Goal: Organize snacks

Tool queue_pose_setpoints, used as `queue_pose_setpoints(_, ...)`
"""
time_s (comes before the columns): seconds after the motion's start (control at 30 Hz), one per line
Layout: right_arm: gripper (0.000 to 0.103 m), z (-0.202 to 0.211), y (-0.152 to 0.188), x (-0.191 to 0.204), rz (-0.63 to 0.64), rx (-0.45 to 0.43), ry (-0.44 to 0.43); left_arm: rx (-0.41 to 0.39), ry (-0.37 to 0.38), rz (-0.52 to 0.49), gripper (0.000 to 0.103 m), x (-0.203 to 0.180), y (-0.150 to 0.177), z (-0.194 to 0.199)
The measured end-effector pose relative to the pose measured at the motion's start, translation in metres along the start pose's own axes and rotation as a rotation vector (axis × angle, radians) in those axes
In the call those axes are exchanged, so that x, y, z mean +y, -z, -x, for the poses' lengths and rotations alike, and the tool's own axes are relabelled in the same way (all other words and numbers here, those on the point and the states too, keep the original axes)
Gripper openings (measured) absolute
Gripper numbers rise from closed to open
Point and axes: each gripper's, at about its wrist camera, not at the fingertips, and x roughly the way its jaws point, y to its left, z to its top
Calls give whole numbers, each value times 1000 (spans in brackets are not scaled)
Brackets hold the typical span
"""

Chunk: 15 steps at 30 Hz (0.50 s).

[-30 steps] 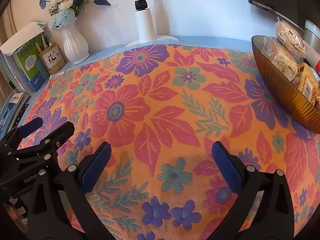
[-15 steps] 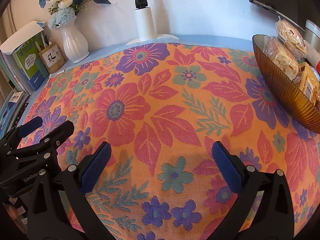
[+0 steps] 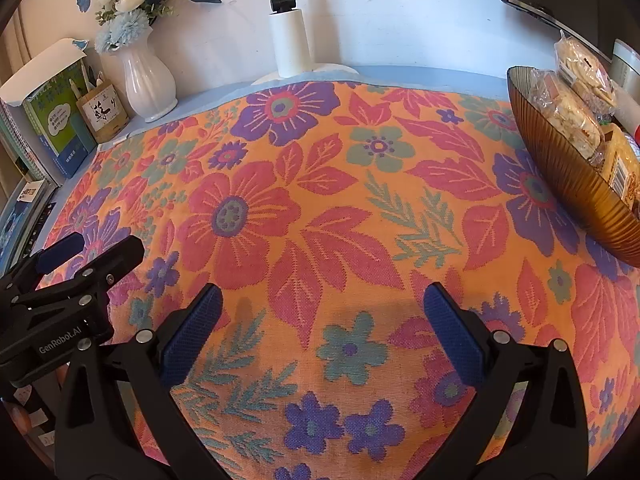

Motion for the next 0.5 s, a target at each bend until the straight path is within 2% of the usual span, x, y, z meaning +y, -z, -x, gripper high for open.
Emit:
queue_pose_setpoints(0.23, 100, 0, 0, 0, 2, 0, 1, 0, 2, -5, 98, -1, 0, 1)
queue_pose_setpoints(0.5, 100, 0, 0, 0, 2, 1, 0, 22, 29, 58, 98, 10, -1, -3)
